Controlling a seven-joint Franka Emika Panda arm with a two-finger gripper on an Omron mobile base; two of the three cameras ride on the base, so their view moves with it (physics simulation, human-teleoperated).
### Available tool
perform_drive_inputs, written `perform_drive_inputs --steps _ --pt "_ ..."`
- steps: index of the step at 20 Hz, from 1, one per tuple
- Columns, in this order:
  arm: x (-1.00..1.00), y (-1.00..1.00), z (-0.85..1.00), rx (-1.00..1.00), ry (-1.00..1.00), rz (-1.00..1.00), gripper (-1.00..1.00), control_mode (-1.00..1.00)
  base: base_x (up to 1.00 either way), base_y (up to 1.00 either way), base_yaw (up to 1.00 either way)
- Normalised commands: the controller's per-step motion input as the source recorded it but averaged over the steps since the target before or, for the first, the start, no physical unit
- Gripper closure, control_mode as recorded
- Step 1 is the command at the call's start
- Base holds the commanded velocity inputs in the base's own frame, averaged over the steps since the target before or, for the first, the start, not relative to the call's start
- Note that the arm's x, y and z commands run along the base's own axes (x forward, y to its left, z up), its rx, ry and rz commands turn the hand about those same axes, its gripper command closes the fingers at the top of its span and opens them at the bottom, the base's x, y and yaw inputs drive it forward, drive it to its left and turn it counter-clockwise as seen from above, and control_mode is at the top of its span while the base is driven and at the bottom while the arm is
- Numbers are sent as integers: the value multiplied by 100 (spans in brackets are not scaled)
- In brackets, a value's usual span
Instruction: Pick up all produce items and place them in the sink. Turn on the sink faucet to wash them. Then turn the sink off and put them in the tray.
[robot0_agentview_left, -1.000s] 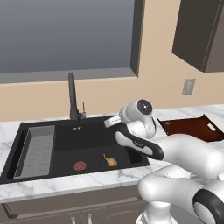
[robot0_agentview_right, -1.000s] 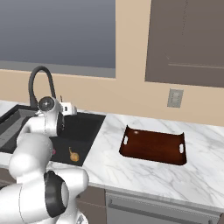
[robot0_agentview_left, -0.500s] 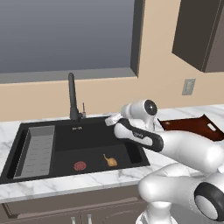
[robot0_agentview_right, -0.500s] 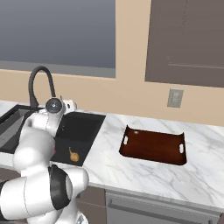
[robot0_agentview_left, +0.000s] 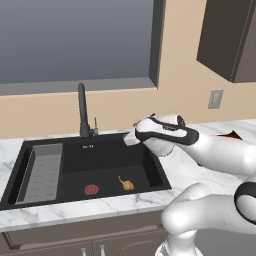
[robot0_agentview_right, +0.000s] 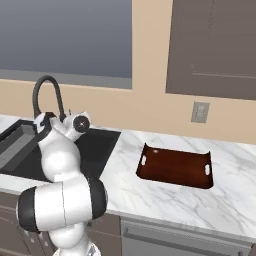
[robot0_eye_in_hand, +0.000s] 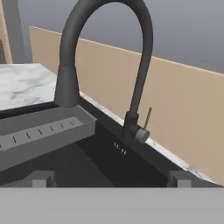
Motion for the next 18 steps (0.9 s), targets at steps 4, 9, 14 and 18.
perform_drive_inputs --steps 4,9,14,18 --pt "25 16 0 0 -10 24 -100 -100 0 0 0" --pt "26 27 0 0 -7 22 -100 -100 0 0 0" --pt "30 25 0 0 -5 18 -100 -100 0 0 0" --pt "44 14 1 1 -1 15 -100 -100 0 0 0"
